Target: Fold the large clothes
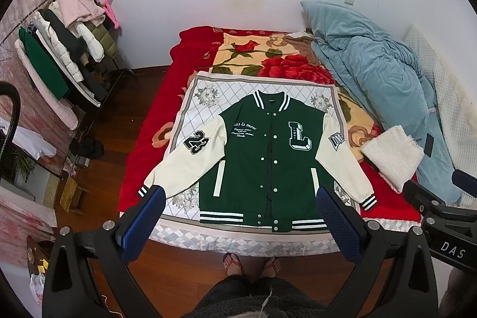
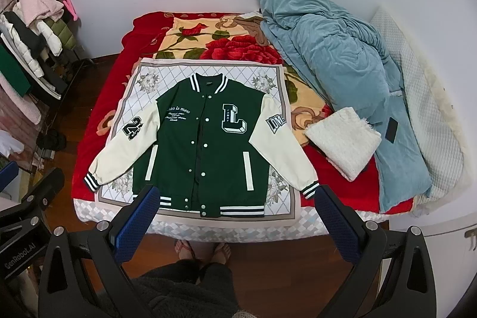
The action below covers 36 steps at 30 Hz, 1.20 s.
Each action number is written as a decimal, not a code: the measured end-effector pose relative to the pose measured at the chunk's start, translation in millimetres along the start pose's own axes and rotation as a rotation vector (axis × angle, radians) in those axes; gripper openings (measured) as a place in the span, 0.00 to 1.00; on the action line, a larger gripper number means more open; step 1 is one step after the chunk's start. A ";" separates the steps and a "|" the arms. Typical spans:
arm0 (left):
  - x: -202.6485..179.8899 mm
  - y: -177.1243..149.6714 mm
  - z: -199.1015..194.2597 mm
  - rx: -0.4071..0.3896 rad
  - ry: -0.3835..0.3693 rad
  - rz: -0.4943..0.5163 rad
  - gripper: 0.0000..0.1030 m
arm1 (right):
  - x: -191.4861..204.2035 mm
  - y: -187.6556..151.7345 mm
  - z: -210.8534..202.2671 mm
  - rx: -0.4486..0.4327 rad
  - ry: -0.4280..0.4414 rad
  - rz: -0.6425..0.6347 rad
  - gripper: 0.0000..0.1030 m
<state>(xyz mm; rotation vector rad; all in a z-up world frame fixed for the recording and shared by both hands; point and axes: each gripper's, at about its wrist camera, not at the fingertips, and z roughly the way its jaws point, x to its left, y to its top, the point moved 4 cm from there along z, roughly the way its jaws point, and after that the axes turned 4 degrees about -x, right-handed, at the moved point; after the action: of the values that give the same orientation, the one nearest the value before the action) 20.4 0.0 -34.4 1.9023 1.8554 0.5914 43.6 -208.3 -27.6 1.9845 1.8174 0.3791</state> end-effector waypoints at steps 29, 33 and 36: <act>-8.5 9.6 -5.9 -0.006 -0.003 -0.003 1.00 | -4.0 8.5 -1.6 -0.007 -0.008 -0.003 1.00; -10.0 13.0 -6.7 -0.007 -0.003 -0.003 1.00 | -6.6 13.2 -1.0 -0.007 -0.008 -0.005 1.00; -10.6 13.0 -7.0 -0.009 -0.002 -0.005 1.00 | -6.7 13.6 -1.1 -0.008 -0.009 -0.005 1.00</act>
<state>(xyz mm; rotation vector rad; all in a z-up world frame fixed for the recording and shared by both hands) 27.0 -11.0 -21.4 1.8916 1.8531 0.5950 54.2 -215.6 -19.6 1.9728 1.8131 0.3748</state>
